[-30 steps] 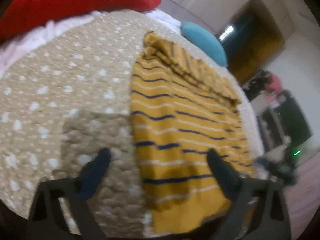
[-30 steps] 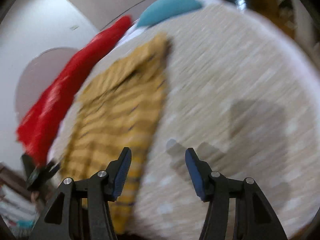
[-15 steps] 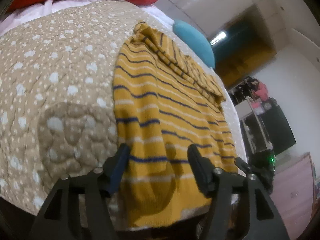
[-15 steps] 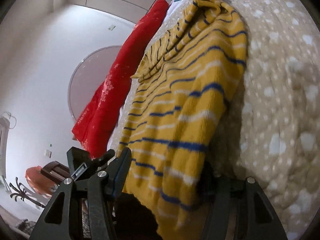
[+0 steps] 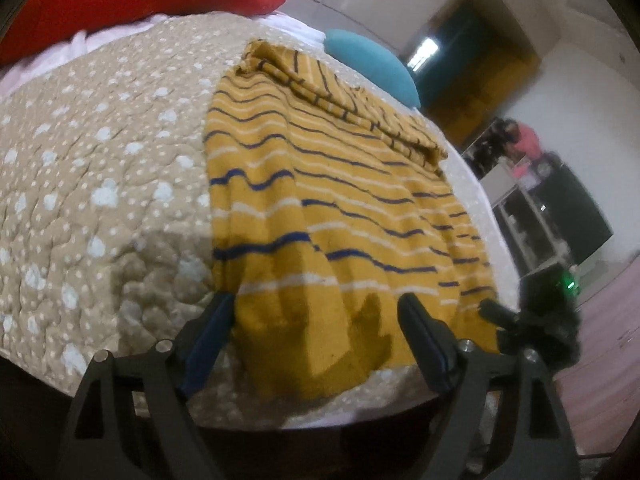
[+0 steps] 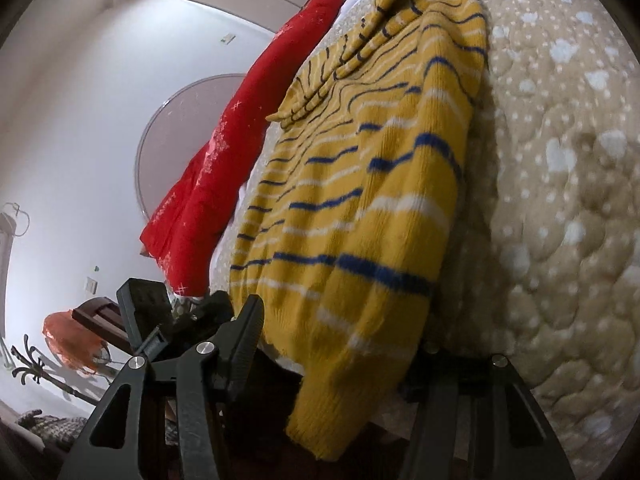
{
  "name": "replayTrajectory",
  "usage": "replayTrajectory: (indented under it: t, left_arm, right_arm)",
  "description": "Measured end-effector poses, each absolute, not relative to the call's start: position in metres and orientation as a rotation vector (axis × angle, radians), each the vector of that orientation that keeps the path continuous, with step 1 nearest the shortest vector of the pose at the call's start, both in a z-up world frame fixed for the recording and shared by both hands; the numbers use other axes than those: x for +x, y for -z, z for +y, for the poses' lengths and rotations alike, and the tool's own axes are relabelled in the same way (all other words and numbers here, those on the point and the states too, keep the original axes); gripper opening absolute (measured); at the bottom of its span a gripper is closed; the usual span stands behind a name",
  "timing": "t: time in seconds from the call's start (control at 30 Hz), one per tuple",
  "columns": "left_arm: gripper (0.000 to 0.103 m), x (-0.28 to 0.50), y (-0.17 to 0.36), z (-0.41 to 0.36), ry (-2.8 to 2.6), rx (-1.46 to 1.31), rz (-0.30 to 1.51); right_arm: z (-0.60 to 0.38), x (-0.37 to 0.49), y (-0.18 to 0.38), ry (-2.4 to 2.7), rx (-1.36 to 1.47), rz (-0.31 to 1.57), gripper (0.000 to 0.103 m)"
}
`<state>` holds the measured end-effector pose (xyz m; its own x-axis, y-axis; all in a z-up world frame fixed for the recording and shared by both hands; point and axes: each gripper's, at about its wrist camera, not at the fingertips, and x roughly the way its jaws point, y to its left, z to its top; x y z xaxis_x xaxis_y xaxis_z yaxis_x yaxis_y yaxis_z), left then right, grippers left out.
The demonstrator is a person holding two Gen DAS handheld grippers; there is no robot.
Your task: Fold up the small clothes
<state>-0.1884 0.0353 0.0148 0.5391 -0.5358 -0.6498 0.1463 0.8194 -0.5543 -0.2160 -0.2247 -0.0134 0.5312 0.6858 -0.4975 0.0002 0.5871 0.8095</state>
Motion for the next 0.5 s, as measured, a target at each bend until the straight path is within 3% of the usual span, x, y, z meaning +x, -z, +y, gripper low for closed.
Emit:
replayTrajectory:
  t: [0.2,0.5]
  left_arm:
    - [0.082,-0.196,-0.006,0.071,0.373,-0.617,0.934]
    - [0.086,-0.173,-0.007,0.048,0.421,-0.637,0.966]
  right_arm:
    - [-0.233,-0.218,0.023,-0.497,0.925,0.919,0.059]
    - [-0.232,-0.22,0.024,-0.492,0.921,0.913,0.059]
